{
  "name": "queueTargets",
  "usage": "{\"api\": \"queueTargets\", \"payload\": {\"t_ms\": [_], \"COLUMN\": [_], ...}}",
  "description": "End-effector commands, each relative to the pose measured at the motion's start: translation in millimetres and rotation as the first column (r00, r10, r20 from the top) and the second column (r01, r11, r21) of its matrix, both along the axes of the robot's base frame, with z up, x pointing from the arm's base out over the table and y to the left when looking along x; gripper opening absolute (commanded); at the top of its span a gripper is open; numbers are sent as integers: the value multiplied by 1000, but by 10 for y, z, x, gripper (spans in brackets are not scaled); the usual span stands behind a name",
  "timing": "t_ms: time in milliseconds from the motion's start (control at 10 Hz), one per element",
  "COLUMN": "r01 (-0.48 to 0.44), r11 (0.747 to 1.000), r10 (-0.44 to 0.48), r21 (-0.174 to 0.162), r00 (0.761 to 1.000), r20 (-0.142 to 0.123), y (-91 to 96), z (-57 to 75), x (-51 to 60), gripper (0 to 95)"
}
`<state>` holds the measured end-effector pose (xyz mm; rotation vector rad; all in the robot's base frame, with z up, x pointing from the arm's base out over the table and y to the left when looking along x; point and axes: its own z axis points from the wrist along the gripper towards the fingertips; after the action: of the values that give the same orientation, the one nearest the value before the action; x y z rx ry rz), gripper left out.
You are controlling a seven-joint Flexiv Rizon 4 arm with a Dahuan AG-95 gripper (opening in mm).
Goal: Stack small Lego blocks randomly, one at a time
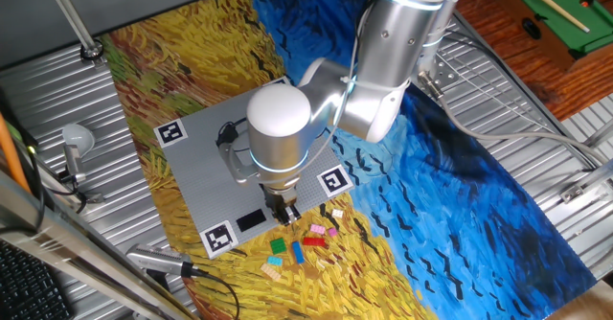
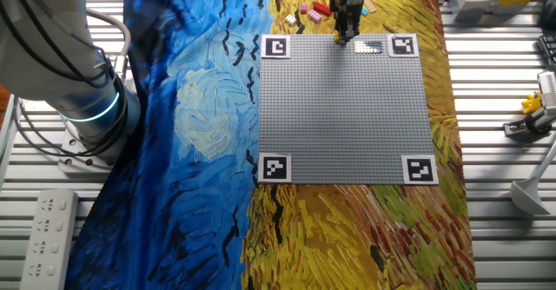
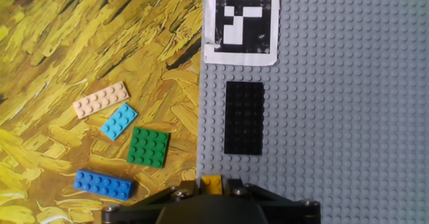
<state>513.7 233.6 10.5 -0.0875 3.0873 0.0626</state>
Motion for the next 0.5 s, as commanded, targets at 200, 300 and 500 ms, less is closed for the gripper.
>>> {"api": "queueTargets", "payload": {"t_ms": [200,300,500], "r01": [-13,-26,-54], "r11": [1000,1000,999], "r10": [13,26,54], "r21": [-1,-2,-6], "r00": [1000,1000,999], "r20": [0,-4,-8], "y": [-29,-76,-176], "z": [34,67,104], "x": [-10,-5,-4], "gripper": [0,0,0]}}
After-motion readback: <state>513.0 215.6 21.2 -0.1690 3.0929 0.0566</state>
